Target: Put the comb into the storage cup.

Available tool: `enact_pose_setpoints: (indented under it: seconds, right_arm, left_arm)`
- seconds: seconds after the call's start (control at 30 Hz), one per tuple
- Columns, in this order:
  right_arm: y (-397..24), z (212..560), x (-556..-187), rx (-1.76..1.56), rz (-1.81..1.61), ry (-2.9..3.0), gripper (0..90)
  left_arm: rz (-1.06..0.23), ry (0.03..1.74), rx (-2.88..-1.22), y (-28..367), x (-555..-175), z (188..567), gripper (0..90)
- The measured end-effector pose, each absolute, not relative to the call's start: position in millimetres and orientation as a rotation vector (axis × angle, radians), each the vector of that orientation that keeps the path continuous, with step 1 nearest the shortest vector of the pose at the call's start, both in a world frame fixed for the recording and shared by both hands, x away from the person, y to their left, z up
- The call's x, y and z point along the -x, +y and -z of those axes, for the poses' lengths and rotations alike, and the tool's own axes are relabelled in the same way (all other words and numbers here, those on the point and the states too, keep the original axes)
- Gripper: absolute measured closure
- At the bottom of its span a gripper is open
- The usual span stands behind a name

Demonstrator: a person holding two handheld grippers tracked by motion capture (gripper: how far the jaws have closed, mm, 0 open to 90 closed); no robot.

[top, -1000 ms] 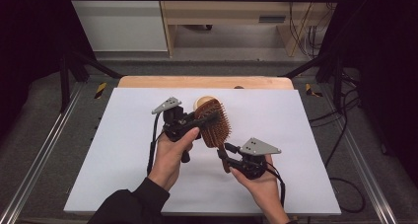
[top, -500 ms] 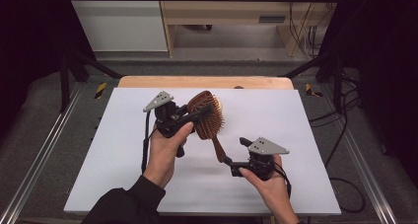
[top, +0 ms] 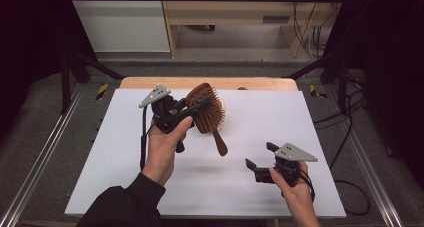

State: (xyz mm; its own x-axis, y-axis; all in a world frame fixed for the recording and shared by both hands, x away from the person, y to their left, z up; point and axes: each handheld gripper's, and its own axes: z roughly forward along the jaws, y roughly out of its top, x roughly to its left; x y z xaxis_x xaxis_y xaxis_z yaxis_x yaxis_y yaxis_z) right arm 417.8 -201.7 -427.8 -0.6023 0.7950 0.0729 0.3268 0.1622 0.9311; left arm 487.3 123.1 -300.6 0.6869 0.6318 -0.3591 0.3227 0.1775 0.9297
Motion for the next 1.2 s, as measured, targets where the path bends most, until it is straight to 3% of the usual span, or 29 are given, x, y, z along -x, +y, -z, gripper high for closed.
enact_pose_setpoints:
  seconds: [0.33, 1.2]
  right_arm:
    - [-219, 446, -423, -1.031, -1.442, 1.914, 7.9]
    - [-223, 449, -423, -1.079, -1.474, 1.931, 6.0]
  left_arm:
    - [-0.285, 0.84, -1.407, 120, -494, 291, 51.6]
    - [-0.328, 0.863, -1.411, 115, -518, 280, 51.5]
